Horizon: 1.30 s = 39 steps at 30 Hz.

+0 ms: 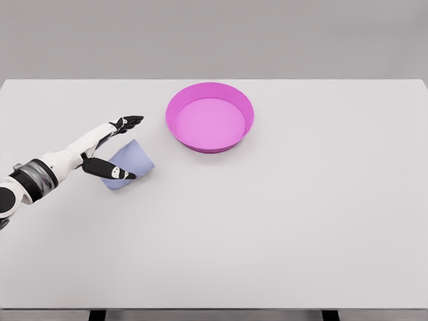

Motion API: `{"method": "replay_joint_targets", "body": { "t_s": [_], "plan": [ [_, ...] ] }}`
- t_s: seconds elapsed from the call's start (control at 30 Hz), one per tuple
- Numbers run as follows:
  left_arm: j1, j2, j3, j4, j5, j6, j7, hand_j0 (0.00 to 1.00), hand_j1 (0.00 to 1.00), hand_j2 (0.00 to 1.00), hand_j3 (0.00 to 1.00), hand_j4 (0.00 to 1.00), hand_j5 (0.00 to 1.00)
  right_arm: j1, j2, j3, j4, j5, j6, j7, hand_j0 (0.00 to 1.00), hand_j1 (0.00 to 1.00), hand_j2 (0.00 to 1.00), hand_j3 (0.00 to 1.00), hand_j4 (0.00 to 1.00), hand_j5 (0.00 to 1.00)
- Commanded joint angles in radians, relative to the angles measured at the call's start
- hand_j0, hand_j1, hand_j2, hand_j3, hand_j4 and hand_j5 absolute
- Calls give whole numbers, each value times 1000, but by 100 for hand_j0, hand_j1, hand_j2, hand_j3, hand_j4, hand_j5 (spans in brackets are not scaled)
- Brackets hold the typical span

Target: Flip the cup with left arm and place it on the plate

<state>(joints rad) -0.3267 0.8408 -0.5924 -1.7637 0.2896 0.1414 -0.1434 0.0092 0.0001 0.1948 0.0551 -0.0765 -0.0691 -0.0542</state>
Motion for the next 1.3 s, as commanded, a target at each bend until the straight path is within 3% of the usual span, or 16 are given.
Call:
{"method": "replay_joint_targets", "body": {
  "t_s": [0.0, 0.1, 0.4, 0.87, 1.13, 1.27],
  "plan": [
    [0, 1, 0, 0, -21, 1, -1, 100, 100, 100, 100, 100, 100, 0, 0, 0, 0, 0, 0, -1, 100, 100, 100, 100, 100, 100],
    [5, 0, -1, 0, -79, 3, -4, 100, 100, 100, 100, 100, 100, 0, 0, 0, 0, 0, 0, 1, 100, 100, 100, 100, 100, 100],
    [9, -22, -3, 0, -81, 3, -7, 100, 100, 100, 100, 100, 100, 0, 0, 0, 0, 0, 0, 1, 100, 100, 100, 100, 100, 100],
    [20, -22, -3, 0, -82, 9, -5, 100, 100, 100, 100, 100, 100, 2, 0, 0, 0, 0, -1, 1, 100, 100, 100, 100, 100, 100],
    [17, -26, -1, 0, -81, 86, -1, 100, 100, 100, 100, 100, 100, 0, 0, 0, 0, 0, 0, -1, 100, 100, 100, 100, 100, 100],
    [-14, -11, -1, -2, -26, 78, -7, 100, 100, 100, 100, 100, 100, 0, 0, 0, 0, 0, -1, 1, 100, 100, 100, 100, 100, 100]
  ]
}}
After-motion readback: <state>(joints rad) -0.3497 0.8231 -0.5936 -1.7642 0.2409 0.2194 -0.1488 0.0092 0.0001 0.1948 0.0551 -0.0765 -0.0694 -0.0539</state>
